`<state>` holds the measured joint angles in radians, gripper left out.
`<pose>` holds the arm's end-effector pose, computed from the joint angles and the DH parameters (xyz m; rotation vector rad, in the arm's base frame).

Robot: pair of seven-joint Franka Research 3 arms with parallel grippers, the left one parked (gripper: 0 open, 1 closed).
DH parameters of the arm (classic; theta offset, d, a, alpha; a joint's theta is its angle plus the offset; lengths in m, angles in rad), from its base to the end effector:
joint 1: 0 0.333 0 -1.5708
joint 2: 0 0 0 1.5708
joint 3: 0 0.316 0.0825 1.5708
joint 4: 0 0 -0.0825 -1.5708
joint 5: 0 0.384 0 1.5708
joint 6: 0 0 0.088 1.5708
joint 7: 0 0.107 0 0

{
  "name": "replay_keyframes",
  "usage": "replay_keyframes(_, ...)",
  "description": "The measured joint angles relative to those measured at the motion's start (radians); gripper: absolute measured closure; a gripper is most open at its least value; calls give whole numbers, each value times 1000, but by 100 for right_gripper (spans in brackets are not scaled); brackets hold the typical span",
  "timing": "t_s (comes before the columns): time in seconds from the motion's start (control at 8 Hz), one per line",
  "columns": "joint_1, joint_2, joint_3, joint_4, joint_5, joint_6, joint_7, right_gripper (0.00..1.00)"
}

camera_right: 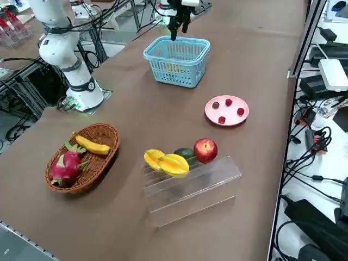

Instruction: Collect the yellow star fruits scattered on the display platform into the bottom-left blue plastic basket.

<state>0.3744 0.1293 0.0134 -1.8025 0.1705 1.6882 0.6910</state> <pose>0.5226 0.2308 0.4535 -3.0431 0.5285 0.4584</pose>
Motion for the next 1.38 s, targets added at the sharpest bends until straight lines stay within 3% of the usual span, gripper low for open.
replay_keyframes(0.25, -136, -16, -61, 32, -129, 10, -80, 0)
replay_keyframes(0.38, -232, -5, -81, 47, -161, 28, -206, 0)
replay_keyframes(0.62, -452, 74, -96, 118, -171, 67, -523, 0)
replay_keyframes(0.88, -633, 203, -97, 235, -170, 101, -766, 0)
replay_keyframes(1.12, -717, 351, -94, 348, -169, 173, -894, 0)
replay_keyframes(1.38, -744, 455, -92, 412, -134, 256, -916, 0)
